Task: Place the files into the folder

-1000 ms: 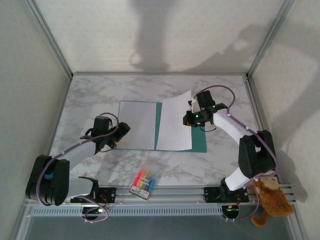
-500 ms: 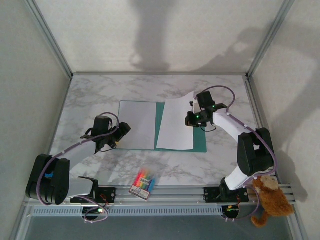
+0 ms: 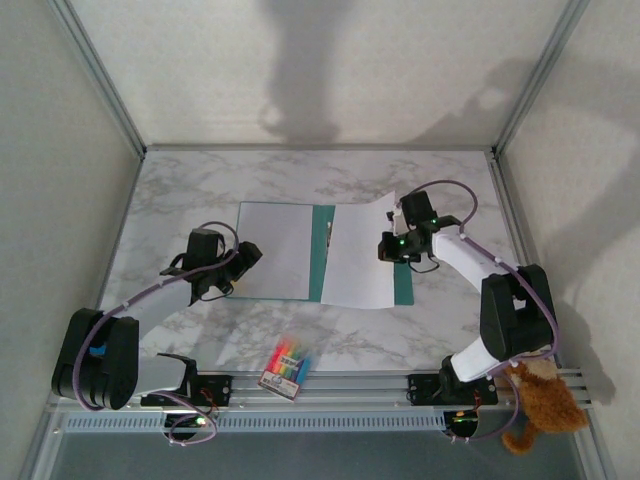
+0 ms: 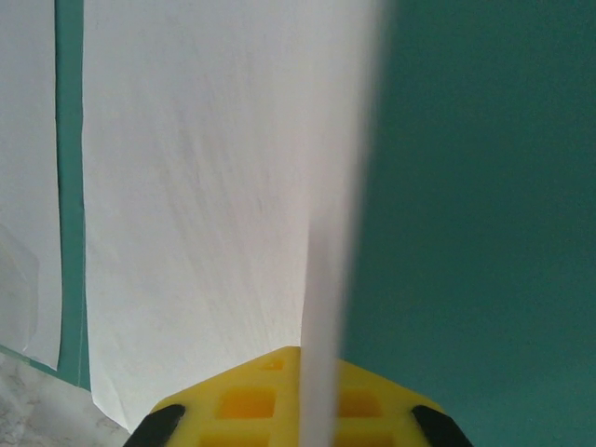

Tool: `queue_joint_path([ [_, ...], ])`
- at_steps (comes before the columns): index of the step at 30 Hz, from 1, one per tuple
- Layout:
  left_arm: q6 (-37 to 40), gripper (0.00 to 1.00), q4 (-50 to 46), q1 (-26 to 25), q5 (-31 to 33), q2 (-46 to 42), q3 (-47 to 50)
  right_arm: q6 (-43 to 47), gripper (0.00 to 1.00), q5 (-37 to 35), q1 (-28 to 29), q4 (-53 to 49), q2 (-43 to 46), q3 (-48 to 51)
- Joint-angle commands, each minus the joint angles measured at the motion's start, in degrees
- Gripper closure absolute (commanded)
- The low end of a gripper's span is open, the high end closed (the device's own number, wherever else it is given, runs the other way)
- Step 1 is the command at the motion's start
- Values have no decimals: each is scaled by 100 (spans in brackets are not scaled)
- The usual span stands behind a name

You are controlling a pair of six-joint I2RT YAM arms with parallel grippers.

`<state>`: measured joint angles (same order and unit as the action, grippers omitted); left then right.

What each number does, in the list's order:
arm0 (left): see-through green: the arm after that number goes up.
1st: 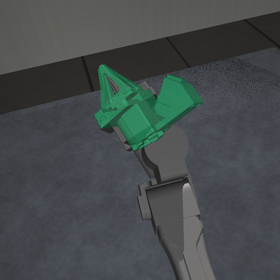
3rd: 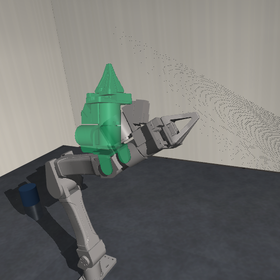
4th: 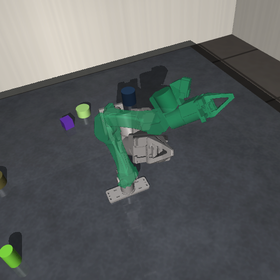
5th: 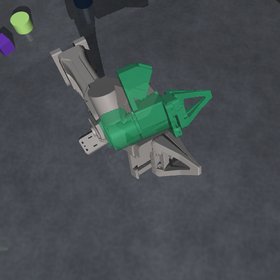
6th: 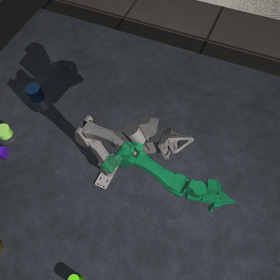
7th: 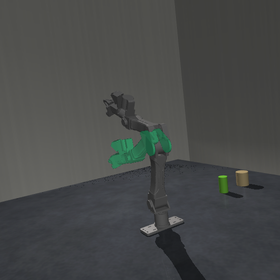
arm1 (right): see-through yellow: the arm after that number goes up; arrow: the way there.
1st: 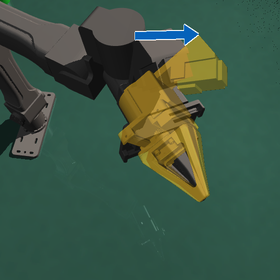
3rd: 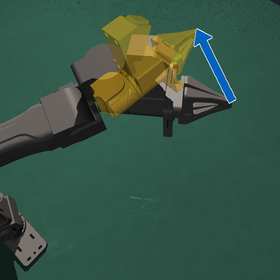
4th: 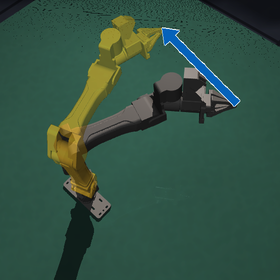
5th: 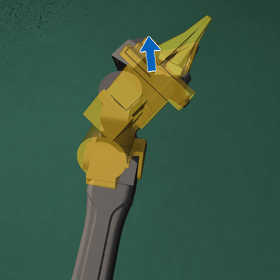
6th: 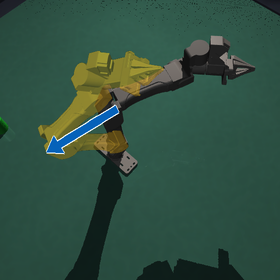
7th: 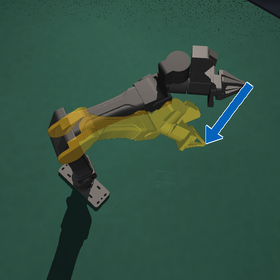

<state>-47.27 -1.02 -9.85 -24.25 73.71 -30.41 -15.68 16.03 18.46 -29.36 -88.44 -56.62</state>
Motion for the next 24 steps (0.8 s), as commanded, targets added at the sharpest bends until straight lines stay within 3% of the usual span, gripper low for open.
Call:
queue_joint_path([
  [1, 130, 13, -162, 60, -71, 12, -175, -4, 100, -80, -57, 20, 227, 163],
  [24, 169, 13, -233, 59, -104, -61, -208, -158, 100, 130, -262, 353, 441, 570],
])
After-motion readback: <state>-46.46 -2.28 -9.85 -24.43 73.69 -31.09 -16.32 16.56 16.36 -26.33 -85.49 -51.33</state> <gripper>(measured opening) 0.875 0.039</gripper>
